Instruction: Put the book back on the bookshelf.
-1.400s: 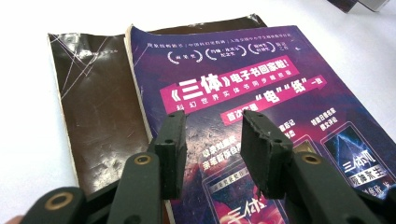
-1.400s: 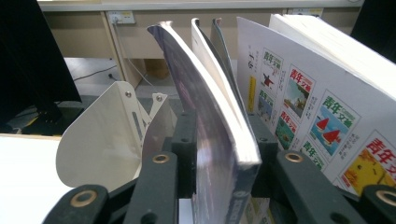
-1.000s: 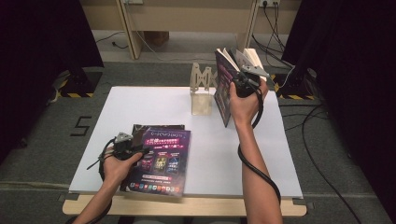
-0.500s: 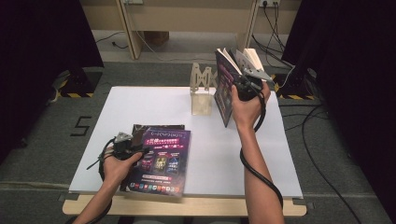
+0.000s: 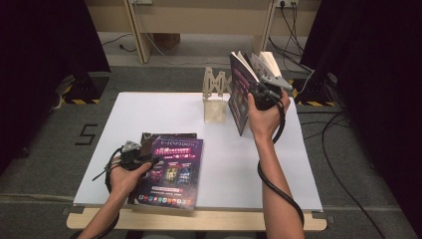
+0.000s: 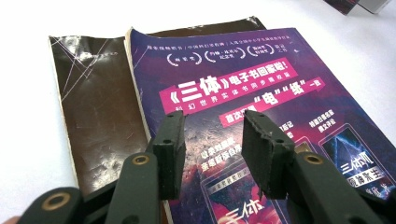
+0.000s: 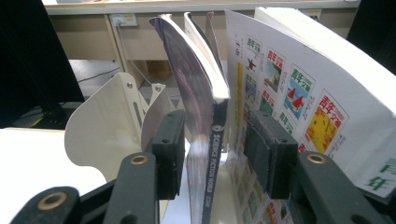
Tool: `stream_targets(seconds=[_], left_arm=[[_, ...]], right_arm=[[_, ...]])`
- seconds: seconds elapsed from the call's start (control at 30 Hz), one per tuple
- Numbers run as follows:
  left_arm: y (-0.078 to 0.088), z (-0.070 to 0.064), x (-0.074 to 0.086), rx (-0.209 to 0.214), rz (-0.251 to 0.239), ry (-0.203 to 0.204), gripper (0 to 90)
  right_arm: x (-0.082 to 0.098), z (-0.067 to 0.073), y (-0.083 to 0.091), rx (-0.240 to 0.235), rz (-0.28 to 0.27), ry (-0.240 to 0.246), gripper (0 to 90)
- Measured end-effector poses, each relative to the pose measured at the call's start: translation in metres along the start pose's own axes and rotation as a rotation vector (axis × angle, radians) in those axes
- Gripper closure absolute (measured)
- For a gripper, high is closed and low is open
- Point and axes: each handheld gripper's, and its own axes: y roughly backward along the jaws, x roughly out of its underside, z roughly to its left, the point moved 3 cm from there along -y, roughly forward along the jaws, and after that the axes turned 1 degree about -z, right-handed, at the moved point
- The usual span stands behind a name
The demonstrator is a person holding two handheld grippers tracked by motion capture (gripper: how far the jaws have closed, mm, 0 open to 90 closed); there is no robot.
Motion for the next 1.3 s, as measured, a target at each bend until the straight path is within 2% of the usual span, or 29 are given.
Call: stream_targets(seconds=[0.17, 0.77, 1.3], left_arm=[[0.0, -0.001, 0.0, 0.001, 0.0, 0.0, 57.4], [0.001, -0.001, -0.001, 0.001, -0.005, -0.002, 55.6], [0.001, -0.001, -0.001, -0.004, -0.001, 0.003, 55.3]], right_arm=[[0.002, 0.0, 0.003, -0.011, 0.003, -0.007, 54.2], [0.007, 0.002, 0.012, -0.033, 0.013, -0.007, 51.7], [0.02, 0.0, 0.021, -0.062, 0.042, -0.033, 50.4]])
